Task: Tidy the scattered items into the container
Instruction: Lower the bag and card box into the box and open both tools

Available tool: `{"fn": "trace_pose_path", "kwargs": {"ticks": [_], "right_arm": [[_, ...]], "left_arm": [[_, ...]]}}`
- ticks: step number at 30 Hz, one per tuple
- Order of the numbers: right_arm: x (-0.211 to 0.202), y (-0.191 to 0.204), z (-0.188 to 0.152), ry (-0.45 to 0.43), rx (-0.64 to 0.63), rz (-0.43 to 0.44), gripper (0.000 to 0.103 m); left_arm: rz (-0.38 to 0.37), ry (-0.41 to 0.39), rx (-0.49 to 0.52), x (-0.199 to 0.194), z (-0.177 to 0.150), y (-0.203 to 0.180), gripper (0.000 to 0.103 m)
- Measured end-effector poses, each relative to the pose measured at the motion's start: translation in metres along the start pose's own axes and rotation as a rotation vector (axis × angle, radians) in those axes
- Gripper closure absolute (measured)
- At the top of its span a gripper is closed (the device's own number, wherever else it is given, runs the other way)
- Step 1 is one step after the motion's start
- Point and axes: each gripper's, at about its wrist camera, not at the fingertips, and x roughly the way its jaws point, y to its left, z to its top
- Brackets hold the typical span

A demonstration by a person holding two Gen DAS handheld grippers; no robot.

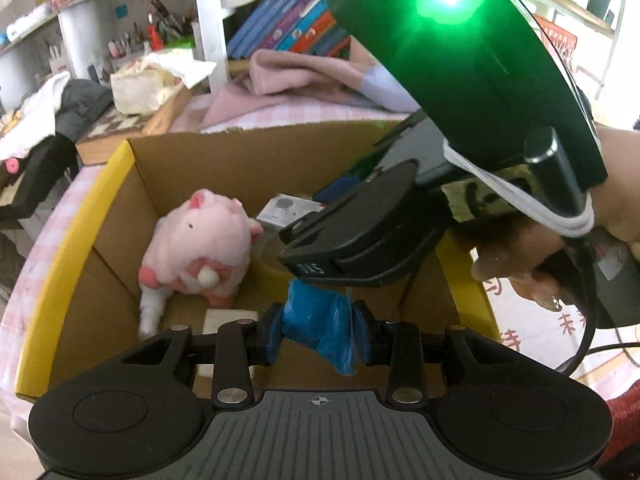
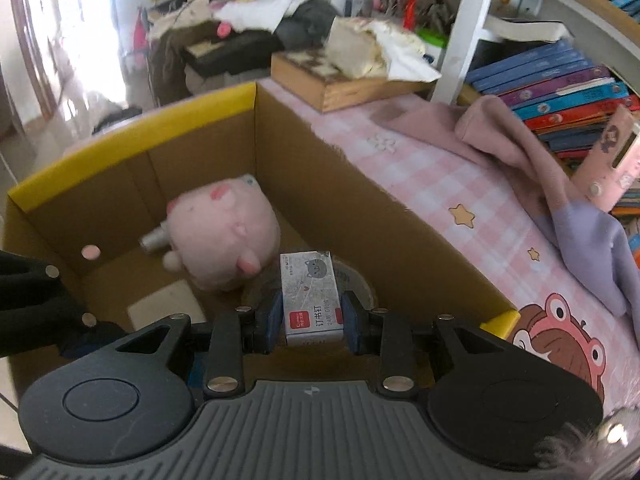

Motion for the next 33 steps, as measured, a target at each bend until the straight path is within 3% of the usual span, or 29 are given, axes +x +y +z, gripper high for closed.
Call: {"fn": "trace_pose_path", "kwargs": {"ticks": [10,12,13,14,26,33], "right_arm": [[0.009,-0.001,0.005,0.020,-0.003,0.008,0.073],[0.006,-0.003,0.004,-0.007,0.014,0.010,0.071],[0.003,-0.003,0.003,-0.022,0.022,0.007,0.063],[0.000,-0.004,0.003,-0.036,0.031,0.001,0.061],[-0.067,0.013,-0.005,-0.204,0.104,-0.027,0.059],[-0.117,0.031,-0.023,-0.312,0.154,-0.099,0.056]], "left_arm": [[-0.012,0.026,-0.007,0.009,-0.003,0.003,0.066],[-0.021,0.016,0.002,0.007,-0.003,0.003,0.058],[-0.017,0.006,0.005,0.005,-0.004,0.002,0.046],[-0.011,-0.006,0.010,0.002,-0.004,0.002,0.041],[0.035,-0.166,0.023,-0.055,-0.015,0.002,0.029],[0.088,-0.244,0.001,-0.101,-0.040,0.009,0.023]]}}
